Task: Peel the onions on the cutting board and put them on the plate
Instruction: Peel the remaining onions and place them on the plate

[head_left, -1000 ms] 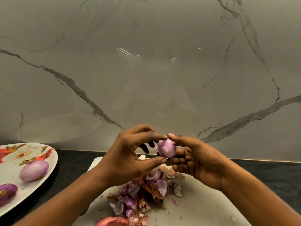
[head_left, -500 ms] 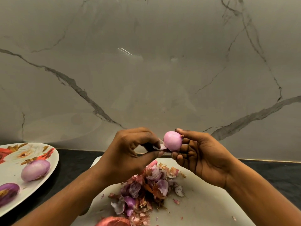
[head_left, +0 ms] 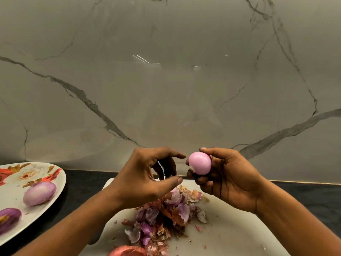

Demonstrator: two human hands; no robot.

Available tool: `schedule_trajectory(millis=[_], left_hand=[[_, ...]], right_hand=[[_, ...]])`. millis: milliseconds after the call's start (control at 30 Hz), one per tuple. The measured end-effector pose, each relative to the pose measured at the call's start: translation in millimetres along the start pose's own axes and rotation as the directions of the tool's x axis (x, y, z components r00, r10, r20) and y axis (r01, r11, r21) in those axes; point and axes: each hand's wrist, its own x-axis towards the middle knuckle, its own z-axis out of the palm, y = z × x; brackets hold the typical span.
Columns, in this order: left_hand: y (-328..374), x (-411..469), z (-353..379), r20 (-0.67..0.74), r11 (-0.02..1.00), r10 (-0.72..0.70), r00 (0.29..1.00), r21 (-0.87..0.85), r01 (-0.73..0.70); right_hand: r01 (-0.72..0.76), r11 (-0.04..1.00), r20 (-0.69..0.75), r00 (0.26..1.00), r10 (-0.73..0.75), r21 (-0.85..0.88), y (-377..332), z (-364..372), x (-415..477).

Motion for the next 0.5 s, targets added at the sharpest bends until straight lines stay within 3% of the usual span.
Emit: schedule_trajectory(millis=[500], left_hand=[[-5.6,2.5,5.9,0.009,0.993,0.046,0.999,0.112,-0.047]], right_hand=[[0.074,0.99,0.015,0.997,-0.072,-0.123,4.1,2.2,0.7]])
